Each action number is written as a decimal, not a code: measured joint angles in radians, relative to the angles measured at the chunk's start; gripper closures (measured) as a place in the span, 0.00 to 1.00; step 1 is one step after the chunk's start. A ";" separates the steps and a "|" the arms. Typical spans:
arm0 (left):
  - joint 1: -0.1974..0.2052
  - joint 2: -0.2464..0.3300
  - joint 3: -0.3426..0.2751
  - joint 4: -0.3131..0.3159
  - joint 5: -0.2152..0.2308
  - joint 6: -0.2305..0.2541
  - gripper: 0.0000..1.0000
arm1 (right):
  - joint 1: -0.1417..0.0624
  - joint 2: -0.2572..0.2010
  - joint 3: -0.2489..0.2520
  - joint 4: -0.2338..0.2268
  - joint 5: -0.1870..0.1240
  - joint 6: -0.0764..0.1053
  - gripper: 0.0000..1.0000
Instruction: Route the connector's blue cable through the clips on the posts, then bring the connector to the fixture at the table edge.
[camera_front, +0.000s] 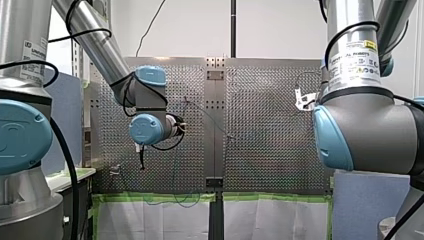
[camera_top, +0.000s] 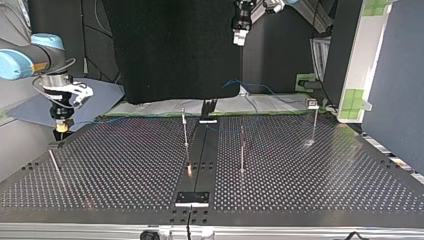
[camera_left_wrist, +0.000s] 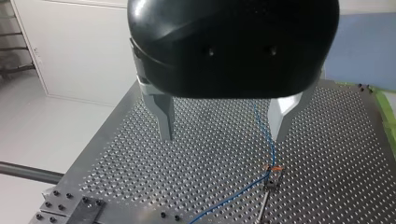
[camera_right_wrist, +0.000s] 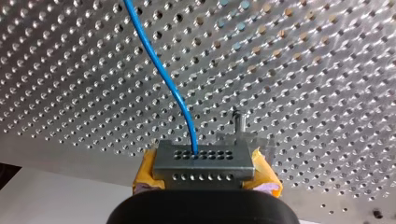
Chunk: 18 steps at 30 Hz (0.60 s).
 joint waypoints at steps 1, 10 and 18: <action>0.001 0.000 0.000 -0.002 0.000 0.000 0.00 | -0.005 0.002 0.000 -0.004 -0.006 -0.001 1.00; 0.011 0.000 0.003 -0.010 0.000 0.007 0.00 | -0.040 0.005 0.000 -0.030 -0.083 0.000 1.00; 0.024 0.000 0.007 -0.010 0.001 0.015 0.00 | -0.067 0.012 -0.027 -0.007 -0.156 0.005 1.00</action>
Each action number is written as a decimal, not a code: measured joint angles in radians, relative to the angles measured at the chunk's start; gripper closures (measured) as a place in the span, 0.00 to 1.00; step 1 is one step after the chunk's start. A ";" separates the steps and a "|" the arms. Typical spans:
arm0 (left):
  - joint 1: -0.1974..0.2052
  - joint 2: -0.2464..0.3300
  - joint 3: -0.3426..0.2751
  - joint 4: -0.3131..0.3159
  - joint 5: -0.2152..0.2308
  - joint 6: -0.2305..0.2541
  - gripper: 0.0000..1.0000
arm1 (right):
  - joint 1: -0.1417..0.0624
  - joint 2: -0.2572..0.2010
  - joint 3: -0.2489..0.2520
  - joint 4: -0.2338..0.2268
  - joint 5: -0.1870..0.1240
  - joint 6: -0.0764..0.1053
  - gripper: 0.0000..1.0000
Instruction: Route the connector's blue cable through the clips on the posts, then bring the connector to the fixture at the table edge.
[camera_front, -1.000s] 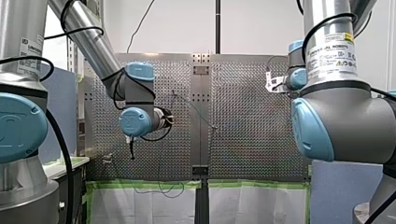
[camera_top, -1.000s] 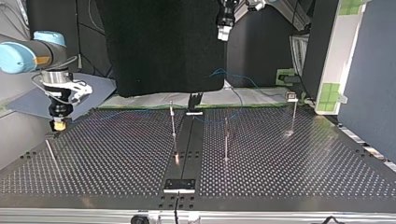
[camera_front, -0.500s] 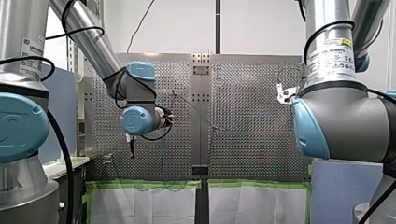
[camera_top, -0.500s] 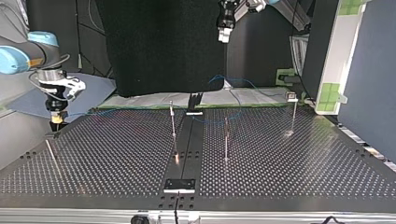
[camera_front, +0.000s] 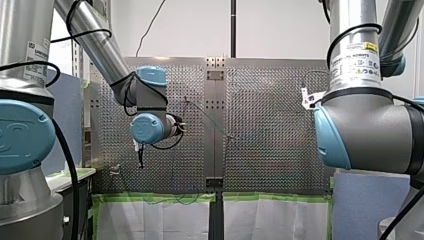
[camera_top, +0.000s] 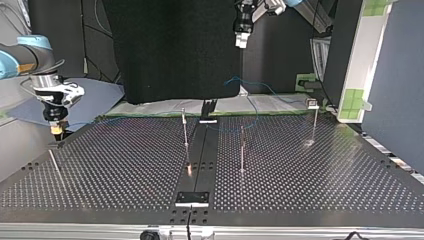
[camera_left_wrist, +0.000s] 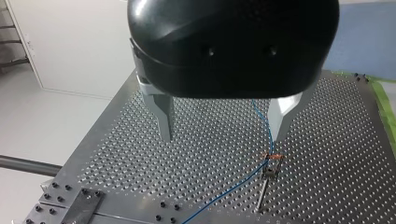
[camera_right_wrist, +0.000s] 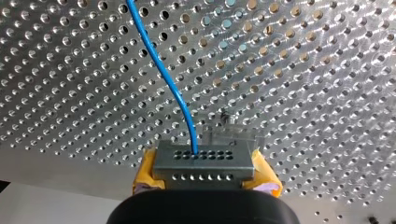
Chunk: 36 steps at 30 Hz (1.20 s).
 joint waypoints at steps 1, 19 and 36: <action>0.001 0.000 0.000 0.000 0.000 0.001 0.00 | -0.004 0.005 -0.008 0.009 -0.010 -0.002 1.00; 0.021 0.000 0.000 -0.010 0.000 0.023 0.00 | -0.031 0.051 -0.082 0.051 -0.096 -0.005 1.00; 0.034 0.000 0.002 -0.016 0.001 0.024 0.00 | -0.032 0.066 -0.110 -0.006 -0.113 0.040 1.00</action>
